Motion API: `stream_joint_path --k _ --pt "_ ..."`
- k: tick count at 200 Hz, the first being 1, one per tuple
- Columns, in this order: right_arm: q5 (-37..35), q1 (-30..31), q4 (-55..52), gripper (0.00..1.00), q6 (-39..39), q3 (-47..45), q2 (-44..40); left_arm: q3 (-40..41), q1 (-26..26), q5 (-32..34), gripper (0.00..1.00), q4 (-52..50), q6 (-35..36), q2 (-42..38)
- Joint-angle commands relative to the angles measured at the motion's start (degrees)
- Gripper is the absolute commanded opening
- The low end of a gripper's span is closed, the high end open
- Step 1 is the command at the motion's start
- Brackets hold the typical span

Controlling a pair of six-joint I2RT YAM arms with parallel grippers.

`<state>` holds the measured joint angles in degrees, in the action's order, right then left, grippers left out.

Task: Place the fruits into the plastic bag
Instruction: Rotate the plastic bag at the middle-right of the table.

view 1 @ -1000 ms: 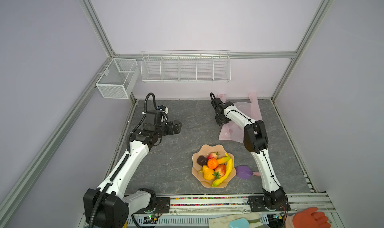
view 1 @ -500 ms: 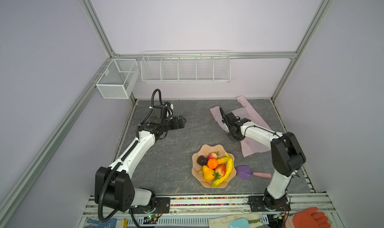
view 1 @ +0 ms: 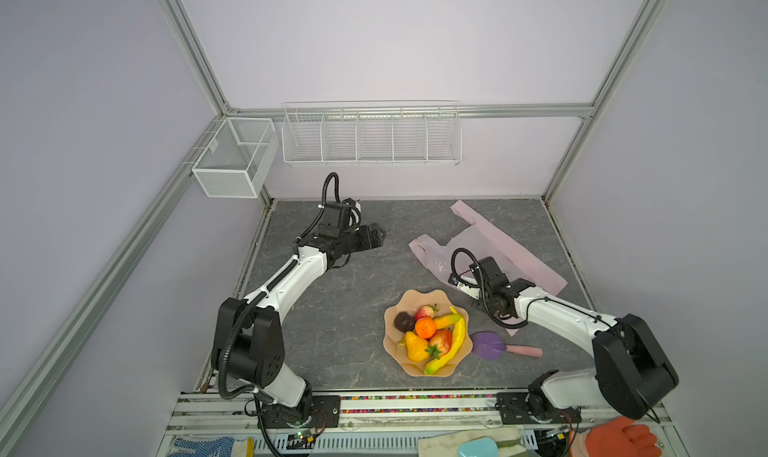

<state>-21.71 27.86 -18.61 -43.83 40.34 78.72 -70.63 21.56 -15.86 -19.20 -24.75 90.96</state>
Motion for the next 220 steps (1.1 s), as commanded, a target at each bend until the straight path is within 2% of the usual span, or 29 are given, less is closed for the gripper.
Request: stream_joint_path --k 1,8,14,21,49,56,67,70,85,122,146,155,169,193,220 --pt "-0.23 -3.31 6.03 0.15 -9.02 -3.59 -4.65 -3.1 1.48 0.61 0.9 0.94 -1.6 1.81" --pt "-0.8 -4.66 7.9 0.27 -9.96 -4.36 -5.77 -3.87 1.95 0.63 0.9 1.02 -1.68 2.56" --pt "-0.83 -6.1 8.78 0.42 -10.3 -4.5 -6.69 -4.65 2.53 0.58 0.9 1.02 -1.78 3.43" --pt "-0.46 -7.82 9.42 0.52 -10.24 -4.41 -7.52 -5.87 3.23 0.48 0.9 0.99 -1.81 4.54" --pt "2.45 -13.06 8.26 0.66 -6.47 -1.73 -10.42 -12.13 6.68 -0.04 0.91 0.36 -0.85 10.04" --pt "4.0 -13.7 7.28 0.73 -4.08 -0.46 -11.44 -14.06 7.59 -0.13 0.91 0.1 -0.3 11.7" --pt "7.81 -14.77 5.39 0.76 -0.07 1.42 -12.84 -17.13 8.76 -0.78 0.91 -0.45 0.54 14.64" --pt "9.85 -15.19 4.48 0.83 1.36 2.03 -13.44 -17.88 8.98 -0.94 0.91 -0.66 0.74 15.47" --pt "13.6 -15.81 3.86 0.85 4.77 2.44 -14.93 -21.93 9.93 -2.2 0.91 -1.32 0.85 19.79" --pt "15.38 -15.71 2.48 0.85 8.59 2.16 -16.04 -32.04 10.87 -3.47 0.89 -4.53 1.32 30.94" --pt "15.92 -18.77 2.19 0.88 13.49 2.15 -19.01 -39.53 11.02 -3.56 0.87 -8.59 2.38 37.31" --pt "15.3 -19.58 2.68 0.94 18.78 2.64 -20.09 -41.45 11.14 -3.74 0.87 -9.6 2.79 38.81" --pt "13.7 -20.88 0.98 1.0 31.93 5.36 -19.84 -43.41 11.3 -4.22 0.87 -10.26 3.6 40.56" --pt "15.4 -23.58 -13.99 0.99 55.0 16.67 -12.14 -46.27 11.87 -5.31 0.84 -11.81 5.85 43.56" --pt "21.91 -24.34 -25.97 0.95 67.33 27.37 -0.86 -50.7 13.6 -6.95 0.72 -16.64 10.11 47.11"
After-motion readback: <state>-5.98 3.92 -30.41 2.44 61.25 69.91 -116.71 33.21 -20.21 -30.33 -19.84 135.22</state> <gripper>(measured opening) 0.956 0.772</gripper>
